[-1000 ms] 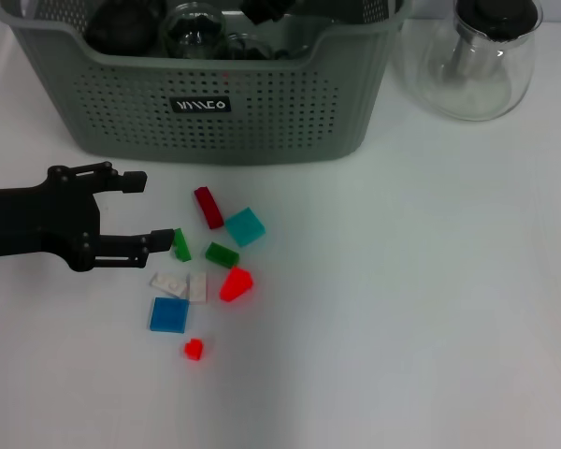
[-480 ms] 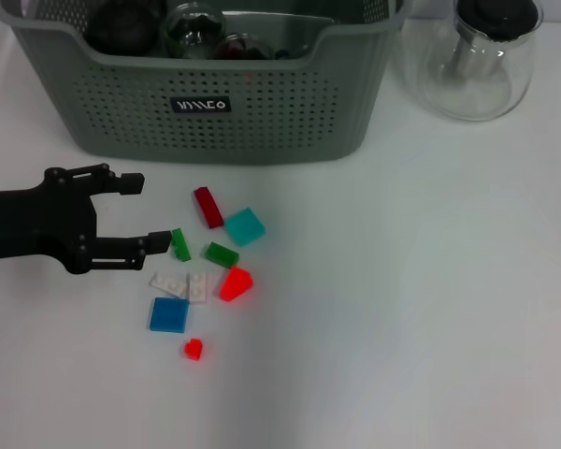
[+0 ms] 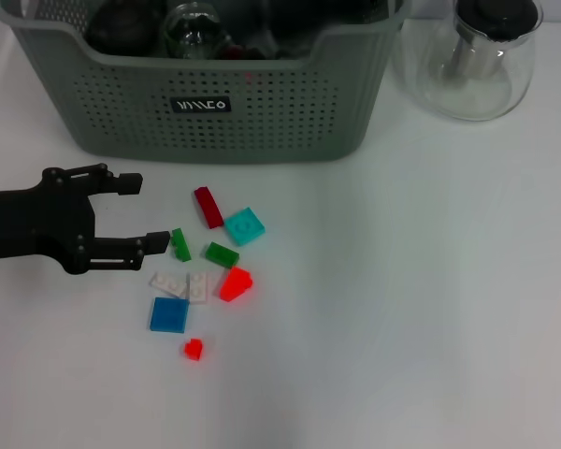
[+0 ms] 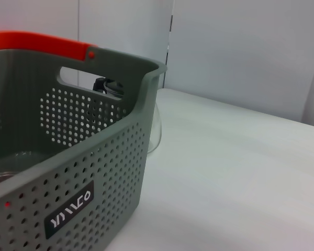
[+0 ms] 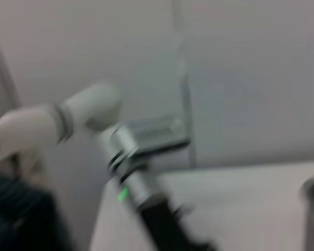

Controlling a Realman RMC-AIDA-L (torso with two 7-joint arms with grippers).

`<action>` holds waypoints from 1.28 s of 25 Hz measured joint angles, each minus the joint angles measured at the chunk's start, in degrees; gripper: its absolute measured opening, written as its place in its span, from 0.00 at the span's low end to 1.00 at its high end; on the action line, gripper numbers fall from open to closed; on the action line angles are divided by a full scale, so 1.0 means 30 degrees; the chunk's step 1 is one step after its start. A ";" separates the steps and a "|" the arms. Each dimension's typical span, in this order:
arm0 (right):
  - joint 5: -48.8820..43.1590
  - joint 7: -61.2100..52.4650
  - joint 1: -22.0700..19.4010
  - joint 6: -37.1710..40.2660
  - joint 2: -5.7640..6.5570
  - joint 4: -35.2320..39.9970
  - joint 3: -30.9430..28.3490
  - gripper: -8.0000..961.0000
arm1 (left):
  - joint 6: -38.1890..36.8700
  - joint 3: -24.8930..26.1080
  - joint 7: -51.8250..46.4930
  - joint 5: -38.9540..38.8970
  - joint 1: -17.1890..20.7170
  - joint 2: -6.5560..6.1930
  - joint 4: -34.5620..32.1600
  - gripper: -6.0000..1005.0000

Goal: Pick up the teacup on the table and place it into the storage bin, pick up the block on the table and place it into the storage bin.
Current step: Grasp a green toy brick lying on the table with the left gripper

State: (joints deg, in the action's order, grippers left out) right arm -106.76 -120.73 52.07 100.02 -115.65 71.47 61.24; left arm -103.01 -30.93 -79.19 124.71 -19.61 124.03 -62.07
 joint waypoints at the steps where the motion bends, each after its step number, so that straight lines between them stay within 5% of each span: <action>1: -0.0229 0.0162 -0.0130 0.0639 0.0004 -0.0036 0.0070 0.75 | 0.0001 0.0001 0.0000 0.0004 -0.0009 -0.0003 0.0000 0.86; 5: -0.2328 0.0350 -0.0204 0.2760 -0.0213 -0.0501 0.0770 0.75 | -0.0001 -0.0016 0.0001 0.0070 -0.0045 -0.0005 0.0000 0.86; 10: -0.6496 0.0370 0.0438 0.2079 -0.0972 -0.2541 0.2490 0.75 | 0.0091 0.0005 0.0000 0.0468 -0.0054 -0.0006 0.0065 0.86; 14: -0.8994 0.0366 0.1549 -0.1014 -0.1562 -0.5133 0.4107 0.75 | 0.0194 0.0006 0.0000 0.0506 -0.0056 -0.0007 0.0147 0.86; 21: -0.8759 0.0348 0.3539 -0.7236 -0.1758 -0.9975 0.8134 0.82 | 0.0175 -0.0003 0.0000 0.0506 -0.0086 0.0021 0.0154 0.86; 32: -0.6026 0.0409 0.3696 -1.2765 -0.1864 -1.1194 1.4040 0.97 | 0.0203 -0.0086 -0.0031 0.0498 -0.0175 0.0054 0.0193 0.86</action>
State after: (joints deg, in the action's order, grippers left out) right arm -124.83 -119.50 63.16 61.73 -121.24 37.89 103.36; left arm -102.40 -31.19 -79.28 126.21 -20.14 124.19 -61.49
